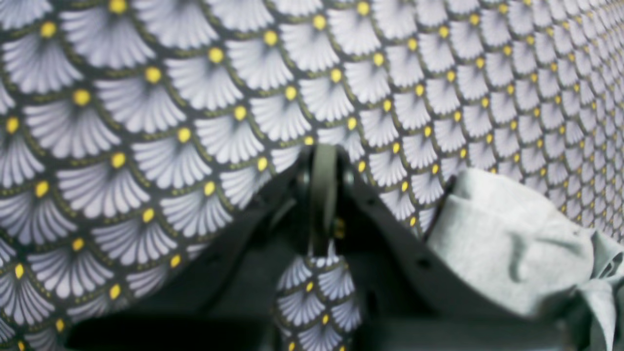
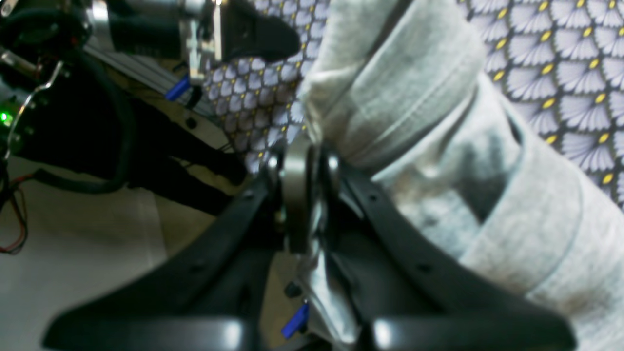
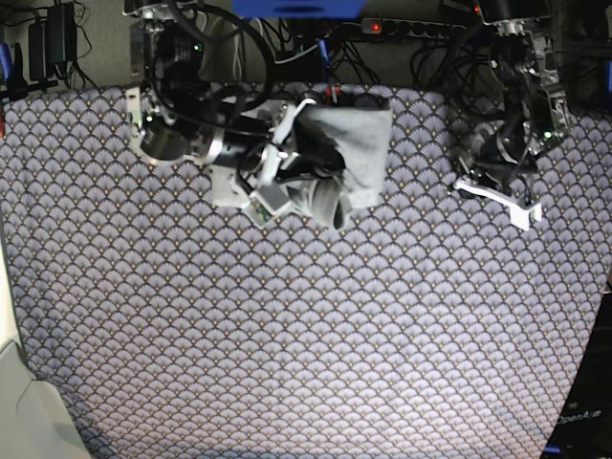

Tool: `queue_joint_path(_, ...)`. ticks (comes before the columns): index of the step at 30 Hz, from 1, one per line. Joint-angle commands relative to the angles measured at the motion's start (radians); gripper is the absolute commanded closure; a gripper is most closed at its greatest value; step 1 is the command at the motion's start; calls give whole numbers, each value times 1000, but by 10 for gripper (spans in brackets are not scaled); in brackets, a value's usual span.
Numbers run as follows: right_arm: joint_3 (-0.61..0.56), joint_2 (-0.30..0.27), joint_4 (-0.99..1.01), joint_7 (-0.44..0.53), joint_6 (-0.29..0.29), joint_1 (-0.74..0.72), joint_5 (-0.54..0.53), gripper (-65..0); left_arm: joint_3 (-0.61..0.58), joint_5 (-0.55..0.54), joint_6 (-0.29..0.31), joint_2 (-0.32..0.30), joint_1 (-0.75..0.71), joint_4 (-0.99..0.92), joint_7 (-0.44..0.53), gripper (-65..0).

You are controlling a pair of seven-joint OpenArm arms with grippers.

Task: Fold the T-shirt properly
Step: 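Fold the strip end over toward the middle with the right gripper, then press and tuck the folded bundle edges with the right gripper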

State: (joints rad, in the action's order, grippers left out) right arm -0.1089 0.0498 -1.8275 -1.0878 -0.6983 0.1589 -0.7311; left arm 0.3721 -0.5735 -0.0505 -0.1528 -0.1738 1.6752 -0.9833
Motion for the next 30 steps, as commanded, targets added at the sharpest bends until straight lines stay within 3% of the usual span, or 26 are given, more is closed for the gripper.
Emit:
queue_joint_path(1,-16,6,-13,19,0,-8,-31,-37,3,-12,5,-9,7,18,11,-3)
queue_joint_path(9,-128,-37,-18,24,0,-29,-32,-300,3,-12,5,-9,7,18,11,-3)
queue_joint_path(16,-113,-43,-22,19,0,-100,-34,-310,3,-10,5,-11,7,18,11,-3)
queue_joint_path(18,-85,-78,-22,19,0,-114,-34,-310,3,-3,5,-23,-2,18,-7,-3)
queue_joint_path(21,-28,-135,-22,24,0,-115,-34,-310,6,-10,5,-89,-11,18,-36,-3)
queue_joint_path(26,-19,-192,-15,25,0,-121,-31,-310,144,-3,4,-143,-28,7,-39,-3)
queue_joint_path(30,-21,-204,16,25,0,-157,-31,-311,236,-9,5,-172,-23,12,-41,-3)
